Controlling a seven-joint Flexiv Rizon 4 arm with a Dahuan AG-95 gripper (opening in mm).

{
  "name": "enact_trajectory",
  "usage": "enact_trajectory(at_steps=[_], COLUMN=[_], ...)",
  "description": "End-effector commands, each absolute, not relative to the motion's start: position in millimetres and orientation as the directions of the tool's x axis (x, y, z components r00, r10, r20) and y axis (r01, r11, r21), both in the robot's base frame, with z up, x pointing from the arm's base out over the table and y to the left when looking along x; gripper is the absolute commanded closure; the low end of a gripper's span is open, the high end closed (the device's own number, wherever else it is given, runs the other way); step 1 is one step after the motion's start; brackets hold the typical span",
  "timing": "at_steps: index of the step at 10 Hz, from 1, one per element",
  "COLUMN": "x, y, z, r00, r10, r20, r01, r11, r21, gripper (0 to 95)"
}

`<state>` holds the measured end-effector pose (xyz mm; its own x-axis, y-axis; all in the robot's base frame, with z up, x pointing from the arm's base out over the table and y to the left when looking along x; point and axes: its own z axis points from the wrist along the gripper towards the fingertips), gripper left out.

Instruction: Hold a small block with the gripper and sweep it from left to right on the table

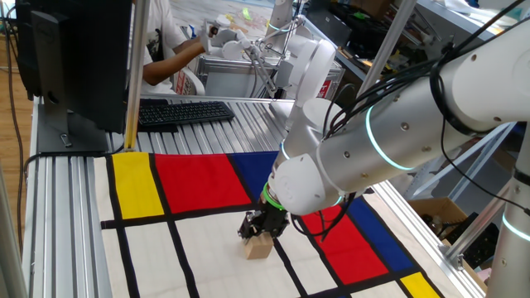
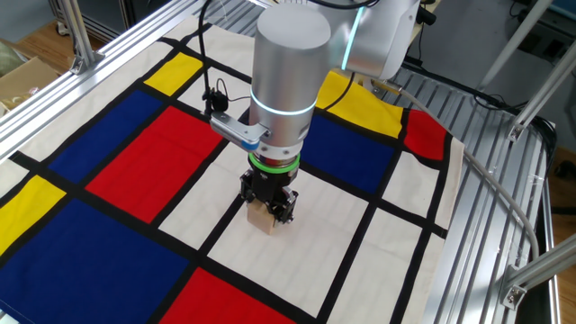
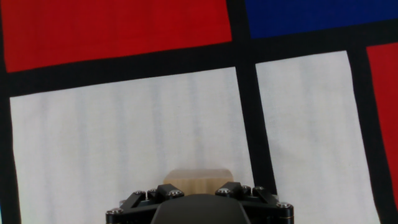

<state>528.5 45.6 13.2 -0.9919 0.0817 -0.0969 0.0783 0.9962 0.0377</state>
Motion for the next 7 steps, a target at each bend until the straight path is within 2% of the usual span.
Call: enact_trajectory(at_steps=[1, 7], x=[528.4, 525.9], y=[47.2, 55.1], z=[12.9, 13.3], r00=[-0.992, -0.991], r10=[0.084, 0.096], r20=[-0.095, -0.095], r01=[0.080, 0.092], r11=[0.996, 0.995], r21=[0.038, 0.042], gripper=[95.0, 95.0])
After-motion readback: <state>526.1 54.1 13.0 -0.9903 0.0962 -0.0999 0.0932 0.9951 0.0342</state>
